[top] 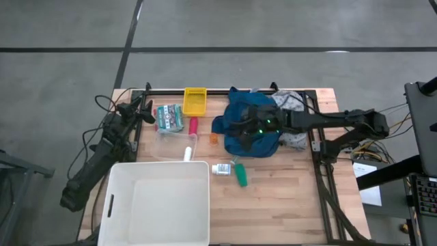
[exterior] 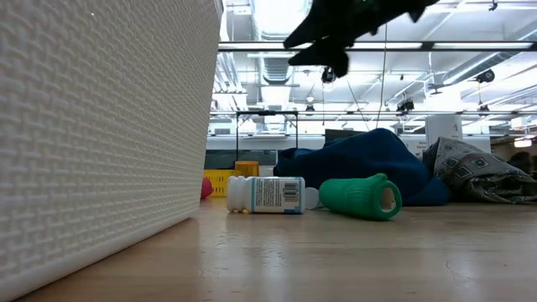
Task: Pick & place medical supplies in basket/bin
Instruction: Put the green bandage into the transparent bin
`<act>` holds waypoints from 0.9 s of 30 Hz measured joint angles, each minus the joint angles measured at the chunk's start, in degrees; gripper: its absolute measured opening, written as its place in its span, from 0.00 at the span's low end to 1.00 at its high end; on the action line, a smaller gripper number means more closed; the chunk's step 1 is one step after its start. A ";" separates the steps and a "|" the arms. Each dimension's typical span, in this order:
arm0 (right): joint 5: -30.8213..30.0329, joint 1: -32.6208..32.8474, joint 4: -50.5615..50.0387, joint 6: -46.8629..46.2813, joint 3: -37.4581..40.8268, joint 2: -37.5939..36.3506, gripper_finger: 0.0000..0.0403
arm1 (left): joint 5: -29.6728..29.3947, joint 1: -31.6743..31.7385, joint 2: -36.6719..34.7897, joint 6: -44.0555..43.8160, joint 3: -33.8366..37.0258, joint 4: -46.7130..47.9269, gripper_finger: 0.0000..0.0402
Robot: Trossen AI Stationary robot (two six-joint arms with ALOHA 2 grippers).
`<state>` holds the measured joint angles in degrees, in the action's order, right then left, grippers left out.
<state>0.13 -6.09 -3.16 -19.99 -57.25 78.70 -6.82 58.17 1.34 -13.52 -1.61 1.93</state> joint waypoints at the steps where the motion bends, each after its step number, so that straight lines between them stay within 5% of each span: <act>1: -1.29 1.12 0.04 -2.56 0.83 -0.66 0.48 | 0.01 0.00 0.00 0.00 0.00 -0.01 0.80; 14: -5.25 13.86 0.00 -6.13 9.06 -4.18 0.48 | 0.01 0.00 0.00 0.00 0.00 -0.01 0.80; 27: -4.20 19.26 -5.79 -3.24 12.48 -3.18 0.48 | 0.04 0.02 0.00 0.00 0.02 0.00 0.80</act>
<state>-4.07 13.17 -8.94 -23.24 -44.78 75.53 -6.79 58.19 1.34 -13.52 -1.59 1.93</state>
